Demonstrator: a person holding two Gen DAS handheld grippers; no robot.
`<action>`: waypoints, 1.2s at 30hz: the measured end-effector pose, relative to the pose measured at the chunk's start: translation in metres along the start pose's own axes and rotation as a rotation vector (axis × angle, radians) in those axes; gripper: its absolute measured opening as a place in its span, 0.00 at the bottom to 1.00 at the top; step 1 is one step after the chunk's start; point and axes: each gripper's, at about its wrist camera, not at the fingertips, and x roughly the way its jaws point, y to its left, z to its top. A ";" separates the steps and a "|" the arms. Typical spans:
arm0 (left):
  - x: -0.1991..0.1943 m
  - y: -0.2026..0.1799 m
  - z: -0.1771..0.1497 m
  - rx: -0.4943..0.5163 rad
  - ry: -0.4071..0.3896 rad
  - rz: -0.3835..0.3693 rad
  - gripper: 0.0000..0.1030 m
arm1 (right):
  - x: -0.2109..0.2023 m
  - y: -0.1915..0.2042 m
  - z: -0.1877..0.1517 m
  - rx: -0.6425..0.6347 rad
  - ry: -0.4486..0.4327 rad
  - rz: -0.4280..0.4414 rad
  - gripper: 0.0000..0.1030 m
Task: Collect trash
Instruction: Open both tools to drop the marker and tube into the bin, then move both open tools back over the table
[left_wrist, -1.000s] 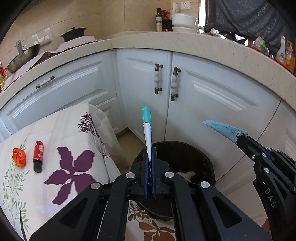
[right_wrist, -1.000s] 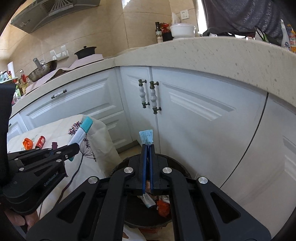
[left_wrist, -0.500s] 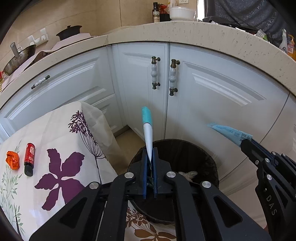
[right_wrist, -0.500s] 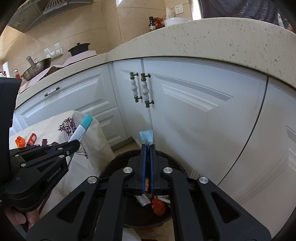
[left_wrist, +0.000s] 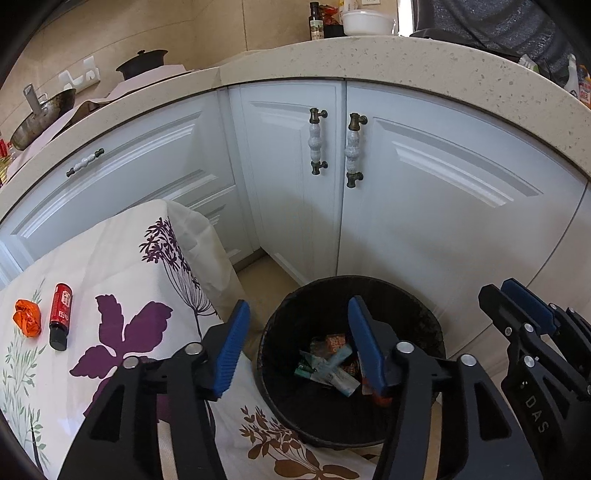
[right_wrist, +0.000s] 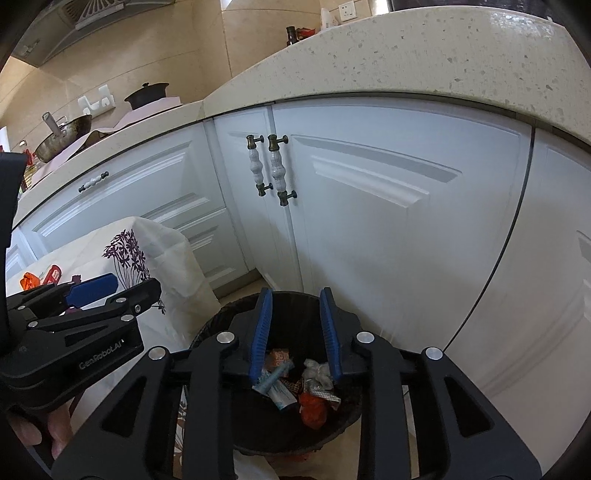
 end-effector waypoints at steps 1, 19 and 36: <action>-0.001 0.000 0.000 -0.002 -0.005 0.001 0.57 | -0.001 0.000 0.001 0.001 -0.005 -0.005 0.35; -0.036 0.043 -0.001 -0.059 -0.049 0.036 0.70 | -0.012 0.020 0.013 0.001 -0.028 0.008 0.53; -0.060 0.185 -0.029 -0.237 -0.033 0.244 0.72 | -0.004 0.147 0.036 -0.118 -0.019 0.218 0.53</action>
